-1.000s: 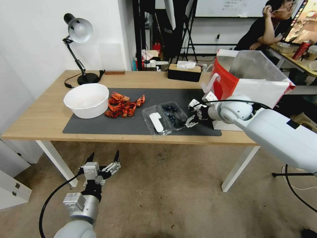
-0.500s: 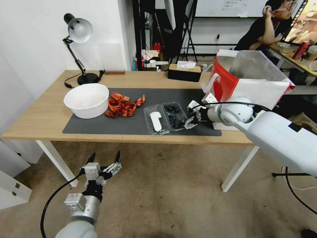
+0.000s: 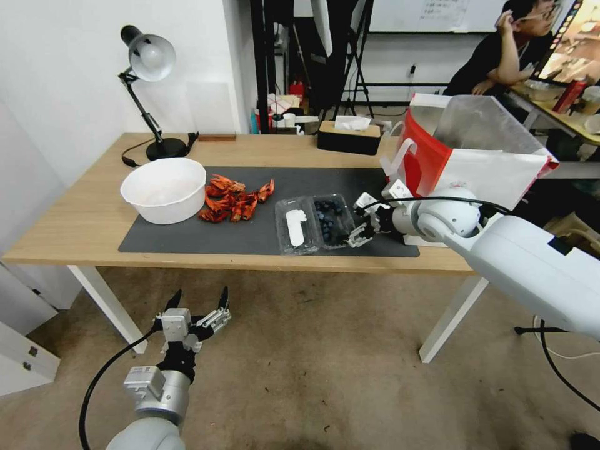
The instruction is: Close the takeout container lid, then place the container into the takeout bag.
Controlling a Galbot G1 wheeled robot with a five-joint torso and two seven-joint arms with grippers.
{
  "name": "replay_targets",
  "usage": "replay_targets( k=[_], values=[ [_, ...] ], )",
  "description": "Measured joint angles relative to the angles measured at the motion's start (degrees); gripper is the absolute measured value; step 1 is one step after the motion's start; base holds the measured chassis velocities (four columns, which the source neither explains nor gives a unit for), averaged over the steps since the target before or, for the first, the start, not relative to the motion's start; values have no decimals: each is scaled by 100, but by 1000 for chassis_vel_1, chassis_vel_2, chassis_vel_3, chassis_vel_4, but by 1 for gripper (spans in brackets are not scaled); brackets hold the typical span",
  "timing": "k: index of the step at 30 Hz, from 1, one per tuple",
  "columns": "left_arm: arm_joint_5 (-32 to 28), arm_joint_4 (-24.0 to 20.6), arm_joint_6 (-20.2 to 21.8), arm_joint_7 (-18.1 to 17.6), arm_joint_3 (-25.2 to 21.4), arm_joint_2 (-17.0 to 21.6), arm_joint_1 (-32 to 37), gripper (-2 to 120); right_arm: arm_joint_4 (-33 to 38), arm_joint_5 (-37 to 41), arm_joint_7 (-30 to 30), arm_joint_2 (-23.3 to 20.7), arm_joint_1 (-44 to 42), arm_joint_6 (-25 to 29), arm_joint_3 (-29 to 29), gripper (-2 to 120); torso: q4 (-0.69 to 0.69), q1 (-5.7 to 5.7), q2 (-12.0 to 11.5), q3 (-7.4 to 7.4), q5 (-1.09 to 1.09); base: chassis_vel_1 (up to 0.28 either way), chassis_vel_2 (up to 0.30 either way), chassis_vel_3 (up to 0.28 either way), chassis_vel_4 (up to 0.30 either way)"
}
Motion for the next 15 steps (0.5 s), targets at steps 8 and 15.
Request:
replay_targets(
  k=[8,15],
  values=[
    [1,0,-17,0,-7,0,6,100,12,24,52,22,-22,0,32,100,0,0,0,0,0,0,0,0,0],
    [0,0,-20,0,-16,2,6,100,24,80,106,42,-101,0,194,100,0,0,0,0,0,0,0,0,0]
  ],
)
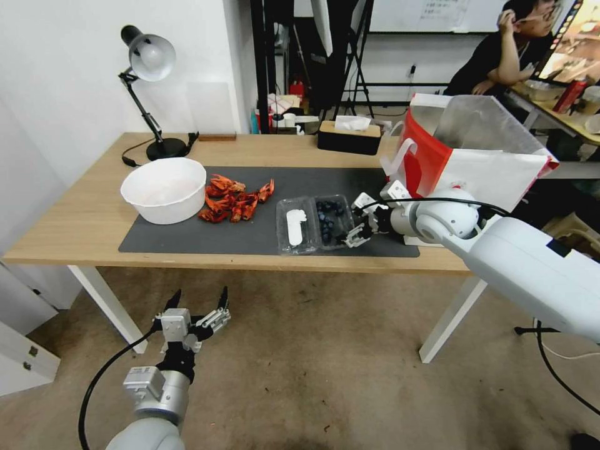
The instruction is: Close the takeout container lid, then place the container into the takeout bag.
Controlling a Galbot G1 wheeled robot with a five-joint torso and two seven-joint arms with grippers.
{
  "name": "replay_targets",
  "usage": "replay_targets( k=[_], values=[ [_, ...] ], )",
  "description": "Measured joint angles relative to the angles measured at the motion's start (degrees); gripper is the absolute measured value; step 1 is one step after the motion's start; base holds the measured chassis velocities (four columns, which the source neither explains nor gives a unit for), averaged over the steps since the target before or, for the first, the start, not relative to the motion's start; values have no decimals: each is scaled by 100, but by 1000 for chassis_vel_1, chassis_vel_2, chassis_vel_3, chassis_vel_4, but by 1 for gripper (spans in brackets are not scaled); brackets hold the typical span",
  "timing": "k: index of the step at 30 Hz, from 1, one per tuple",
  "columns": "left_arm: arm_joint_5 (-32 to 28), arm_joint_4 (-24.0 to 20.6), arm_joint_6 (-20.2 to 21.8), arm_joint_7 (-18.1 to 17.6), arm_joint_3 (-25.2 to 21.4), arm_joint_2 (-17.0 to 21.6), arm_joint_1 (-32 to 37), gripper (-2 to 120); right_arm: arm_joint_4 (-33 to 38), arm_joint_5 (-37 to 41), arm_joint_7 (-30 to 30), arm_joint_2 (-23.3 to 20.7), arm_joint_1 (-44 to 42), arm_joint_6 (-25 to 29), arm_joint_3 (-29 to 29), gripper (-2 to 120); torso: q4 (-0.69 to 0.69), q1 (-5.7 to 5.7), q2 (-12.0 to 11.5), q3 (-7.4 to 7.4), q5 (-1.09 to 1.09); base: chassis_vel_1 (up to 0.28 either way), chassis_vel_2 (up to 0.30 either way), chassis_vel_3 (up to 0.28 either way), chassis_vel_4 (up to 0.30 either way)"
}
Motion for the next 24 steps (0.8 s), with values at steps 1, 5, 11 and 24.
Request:
replay_targets(
  k=[1,5,11,24],
  values=[
    [-1,0,-1,0,-4,2,-1,100,6,5,1,1,-20,0,52,100,0,0,0,0,0,0,0,0,0],
    [-6,-2,-1,-1,-18,4,-2,100,73,127,94,47,-199,1,483,100,0,0,0,0,0,0,0,0,0],
    [-13,-20,-2,-3,-23,9,-14,100,566,743,695,208,-928,39,1395,100,1,0,0,0,-2,0,0,0,0],
    [8,-55,-31,1,-28,-7,41,100,2375,649,1765,325,-3870,1408,3561,100,-6,0,0,-1,0,0,0,0,0]
  ],
)
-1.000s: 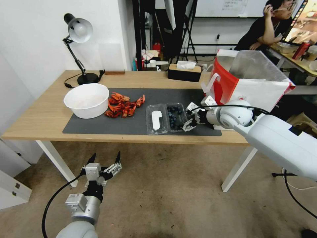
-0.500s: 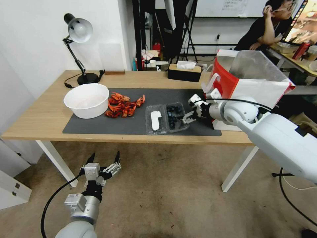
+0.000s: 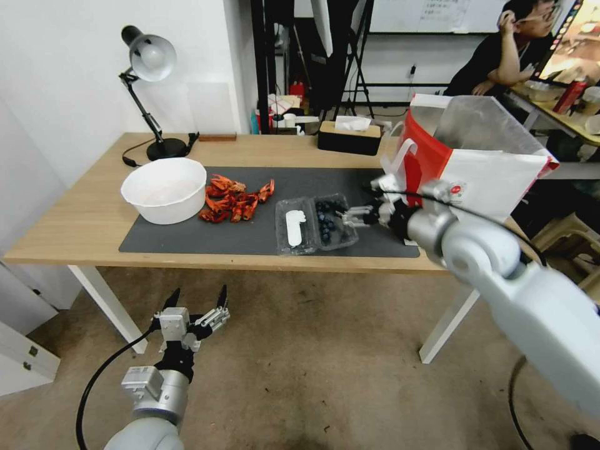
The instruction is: Close the takeout container lid, then place the container into the takeout bag.
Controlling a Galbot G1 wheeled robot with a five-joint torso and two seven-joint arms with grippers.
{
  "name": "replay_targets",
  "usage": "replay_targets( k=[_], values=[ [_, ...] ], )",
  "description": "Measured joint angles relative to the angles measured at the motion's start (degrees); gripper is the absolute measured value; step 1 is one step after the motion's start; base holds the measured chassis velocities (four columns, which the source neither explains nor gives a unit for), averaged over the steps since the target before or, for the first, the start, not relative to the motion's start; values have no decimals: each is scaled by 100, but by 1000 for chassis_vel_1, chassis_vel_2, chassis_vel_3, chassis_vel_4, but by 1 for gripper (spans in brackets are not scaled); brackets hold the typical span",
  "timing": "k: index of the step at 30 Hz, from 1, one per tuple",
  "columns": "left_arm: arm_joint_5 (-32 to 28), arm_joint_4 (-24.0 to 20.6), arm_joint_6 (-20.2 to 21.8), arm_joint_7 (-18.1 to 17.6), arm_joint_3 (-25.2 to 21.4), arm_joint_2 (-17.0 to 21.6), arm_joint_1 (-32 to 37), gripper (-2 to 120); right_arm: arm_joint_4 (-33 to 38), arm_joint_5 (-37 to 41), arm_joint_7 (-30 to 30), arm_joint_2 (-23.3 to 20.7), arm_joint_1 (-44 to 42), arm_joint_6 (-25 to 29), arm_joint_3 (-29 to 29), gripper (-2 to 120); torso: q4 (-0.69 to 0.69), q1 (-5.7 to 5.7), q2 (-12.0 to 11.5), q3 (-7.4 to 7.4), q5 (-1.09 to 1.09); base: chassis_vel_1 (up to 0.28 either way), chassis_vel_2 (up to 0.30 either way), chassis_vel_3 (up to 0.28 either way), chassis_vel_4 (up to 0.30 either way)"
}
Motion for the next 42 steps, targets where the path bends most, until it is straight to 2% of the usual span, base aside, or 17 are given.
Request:
replay_targets(
  k=[2,5,7,8,10,11,13,14,16,18,19,20,22,25,32,39,42],
  values=[
    [11,-32,-38,-2,-38,-31,45,100,279,-371,151,177,-631,500,288,100,9,0,0,0,2,0,0,0,0],
    [17,-45,-44,1,-34,-35,47,100,477,-656,231,347,-1120,905,591,100,9,1,0,0,-1,0,0,0,0],
    [22,-58,-47,7,-16,-37,50,100,629,-943,242,551,-1666,1311,993,100,8,0,0,0,-1,0,0,0,0],
    [22,-58,-47,7,-16,-37,50,100,629,-943,242,551,-1666,1311,993,100,8,0,0,0,-1,0,0,0,0],
    [26,-61,-55,16,17,-31,50,100,726,-1367,181,917,-2605,2053,1601,100,5,0,0,0,0,0,0,0,0],
    [26,-61,-56,17,25,-28,48,100,741,-1464,175,1015,-2795,2226,1715,100,6,0,0,0,-1,0,0,0,0],
    [26,-60,-56,18,33,-23,45,100,751,-1552,174,1109,-2972,2379,1806,100,4,0,0,0,0,0,0,0,0],
    [21,-61,-57,21,46,-14,39,100,766,-1736,173,1308,-3322,2737,1976,100,7,0,0,0,0,0,0,0,0],
    [19,-61,-57,22,50,-10,38,100,772,-1817,173,1388,-3441,2860,2029,100,6,0,0,0,-1,0,0,0,0],
    [5,-61,-57,45,65,11,24,100,762,-2261,184,1868,-4087,3560,2255,100,5,0,0,0,0,0,0,0,0],
    [5,-61,-57,45,65,11,24,100,762,-2261,184,1868,-4087,3560,2255,100,5,0,0,0,0,0,0,0,0],
    [0,-51,-68,67,77,23,17,100,706,-2442,184,2160,-4415,3921,2294,100,5,0,0,0,0,0,0,0,0],
    [-1,-39,-76,75,86,28,15,100,649,-2531,189,2315,-4567,4087,2284,100,6,0,0,0,-1,0,0,0,0],
    [-3,-10,-89,102,154,40,-1,100,214,-2630,87,2862,-4800,4645,2174,100,6,0,0,0,-1,0,0,0,0],
    [-32,45,-104,78,260,82,-27,100,-230,-2666,-50,3253,-4752,5000,1994,100,7,1,-1,1,0,0,0,0,0],
    [-423,-143,25,21,427,139,-28,100,-213,-2697,-72,3249,-4701,4943,1943,100,7,1,-1,1,0,0,0,0,0],
    [-795,-333,122,-65,601,196,-83,100,-179,-2719,-96,3200,-4693,4901,1919,100,7,1,-1,0,0,0,0,0,0]
  ],
)
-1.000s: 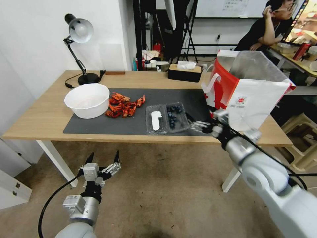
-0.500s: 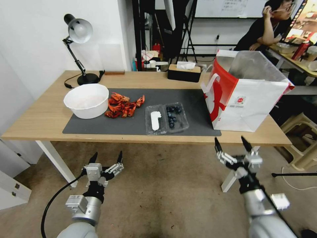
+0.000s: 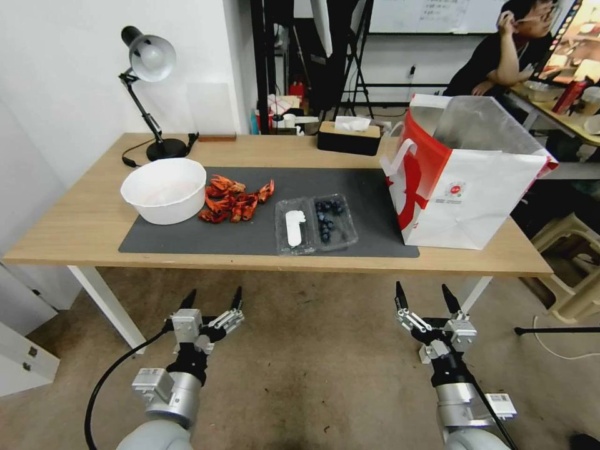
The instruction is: Close the takeout container lid, then place the container into the takeout bag.
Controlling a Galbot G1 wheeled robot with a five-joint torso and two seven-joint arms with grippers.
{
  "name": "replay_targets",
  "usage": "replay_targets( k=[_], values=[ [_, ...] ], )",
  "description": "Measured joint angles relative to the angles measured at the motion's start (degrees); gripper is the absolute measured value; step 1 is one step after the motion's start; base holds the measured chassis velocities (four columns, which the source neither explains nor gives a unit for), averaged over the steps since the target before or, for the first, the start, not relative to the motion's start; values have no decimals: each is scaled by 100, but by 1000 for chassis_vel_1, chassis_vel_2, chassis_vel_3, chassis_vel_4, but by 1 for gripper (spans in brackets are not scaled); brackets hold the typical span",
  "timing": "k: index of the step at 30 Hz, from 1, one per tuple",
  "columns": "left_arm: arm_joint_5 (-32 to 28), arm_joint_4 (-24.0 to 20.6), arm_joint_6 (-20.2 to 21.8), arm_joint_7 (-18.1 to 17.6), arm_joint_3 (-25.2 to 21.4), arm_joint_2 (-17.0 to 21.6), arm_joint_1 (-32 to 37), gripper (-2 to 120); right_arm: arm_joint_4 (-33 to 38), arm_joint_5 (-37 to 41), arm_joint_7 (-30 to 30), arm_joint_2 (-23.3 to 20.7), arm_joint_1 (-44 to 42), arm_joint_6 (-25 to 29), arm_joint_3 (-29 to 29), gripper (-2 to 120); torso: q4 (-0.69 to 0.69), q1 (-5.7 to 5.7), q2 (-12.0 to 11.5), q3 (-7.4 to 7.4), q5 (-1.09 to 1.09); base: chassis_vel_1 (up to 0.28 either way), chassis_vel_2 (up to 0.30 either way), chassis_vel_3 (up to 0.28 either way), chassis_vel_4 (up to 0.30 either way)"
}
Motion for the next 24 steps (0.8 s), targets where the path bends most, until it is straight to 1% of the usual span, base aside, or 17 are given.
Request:
replay_targets(
  k=[1,3,4,6,7,8,9,11,12,13,15,16,17,20,21,23,24],
  values=[
    [-200,-75,34,-101,95,38,-44,100,10,-6,-11,-24,0,-14,-6,100,0,0,0,0,1,0,0,0,0],
    [-1099,-409,118,-487,354,179,-201,100,44,5,-19,-181,122,-164,-124,100,-4,0,0,1,-1,0,0,0,0],
    [-1099,-409,118,-487,354,179,-201,100,44,5,-19,-181,122,-164,-124,100,-4,0,0,1,-1,0,0,0,0],
    [-1630,-695,207,-880,446,198,-232,100,52,46,-18,-323,321,-285,-295,100,2,0,0,0,2,0,0,0,0],
    [-1986,-873,421,-1188,519,198,-342,100,71,61,-20,-382,380,-336,-380,100,5,0,0,0,3,0,0,0,0],
    [-2354,-1002,629,-1418,584,197,-505,100,95,64,-34,-401,365,-357,-403,100,2,0,0,0,0,0,0,0,0],
    [-2354,-1002,629,-1418,584,197,-505,100,95,64,-34,-401,365,-357,-403,100,2,0,0,0,0,0,0,0,0],
    [-3145,-1132,810,-1840,784,177,-956,100,149,63,-71,-405,272,-371,-405,100,-3,0,0,1,0,0,0,0,0],
    [-3427,-1134,818,-1987,857,164,-1100,100,171,60,-90,-406,230,-375,-397,100,-3,0,0,1,0,0,0,0,0],
    [-3427,-1134,818,-1987,857,164,-1100,100,171,60,-90,-406,230,-375,-397,100,-3,0,0,1,0,0,0,0,0],
    [-4106,-1029,721,-2355,1040,122,-1504,100,216,47,-118,-410,153,-385,-365,100,-1,0,0,0,1,0,0,0,0],
    [-4106,-1029,721,-2355,1040,122,-1504,100,216,47,-118,-410,153,-385,-365,100,-1,0,0,0,1,0,0,0,0],
    [-4323,-920,631,-2455,1116,108,-1675,100,231,37,-126,-412,119,-391,-356,100,-2,0,0,1,-1,0,0,0,0],
    [-4723,-595,367,-2556,1305,83,-2114,100,243,-15,-140,-400,55,-394,-347,100,-1,0,0,1,0,0,0,0,0],
    [-4723,-595,367,-2556,1305,83,-2114,100,243,-15,-140,-400,55,-394,-347,100,-1,0,0,1,0,0,0,0,0],
    [-4866,-328,135,-2571,1496,59,-2434,100,237,-55,-145,-376,41,-401,-348,100,-1,0,0,1,0,0,0,0,0],
    [-4866,-328,135,-2571,1496,59,-2434,100,237,-55,-145,-376,41,-401,-348,100,-1,0,0,1,0,0,0,0,0]
  ],
)
